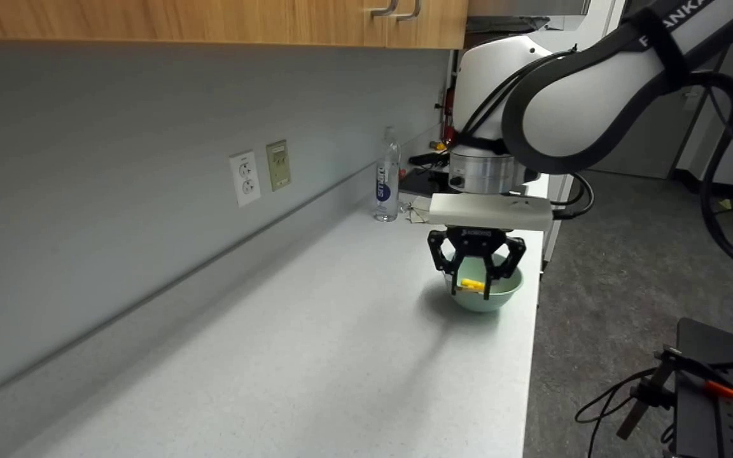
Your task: Use the ladle to stir in the bow
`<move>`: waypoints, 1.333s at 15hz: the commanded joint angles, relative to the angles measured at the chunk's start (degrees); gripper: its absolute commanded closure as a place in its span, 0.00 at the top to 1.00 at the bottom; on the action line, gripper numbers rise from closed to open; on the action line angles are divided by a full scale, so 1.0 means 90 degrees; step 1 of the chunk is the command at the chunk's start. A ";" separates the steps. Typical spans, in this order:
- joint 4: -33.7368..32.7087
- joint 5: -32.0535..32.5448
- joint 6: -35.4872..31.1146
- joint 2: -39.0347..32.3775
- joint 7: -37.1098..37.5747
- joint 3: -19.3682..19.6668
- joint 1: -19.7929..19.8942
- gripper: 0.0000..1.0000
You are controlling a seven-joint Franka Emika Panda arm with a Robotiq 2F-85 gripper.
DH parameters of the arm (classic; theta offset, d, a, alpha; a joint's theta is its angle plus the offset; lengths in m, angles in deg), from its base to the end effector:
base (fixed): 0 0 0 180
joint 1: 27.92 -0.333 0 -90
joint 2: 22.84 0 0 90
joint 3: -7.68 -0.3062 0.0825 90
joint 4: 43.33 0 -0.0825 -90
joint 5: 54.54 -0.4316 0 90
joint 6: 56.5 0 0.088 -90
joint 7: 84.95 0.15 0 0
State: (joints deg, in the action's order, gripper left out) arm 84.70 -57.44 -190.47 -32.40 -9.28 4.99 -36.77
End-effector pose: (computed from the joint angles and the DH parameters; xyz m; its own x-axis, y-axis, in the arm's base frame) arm 0.5507 0.1155 0.2031 0.4010 -0.9143 -0.0564 -0.9134 -0.4038 0.0515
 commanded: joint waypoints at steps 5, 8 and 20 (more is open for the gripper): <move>-0.0048 0.0251 -0.0160 -0.0142 0.0228 -0.0002 -0.0052 0.01; -0.0096 0.0238 -0.0150 -0.0153 0.0223 0.0005 -0.0048 0.04; -0.0729 -0.0362 0.1336 0.0094 -0.0311 0.0057 0.0259 0.04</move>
State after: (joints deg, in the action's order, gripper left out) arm 80.58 -57.28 -184.91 -32.46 -9.07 5.75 -36.10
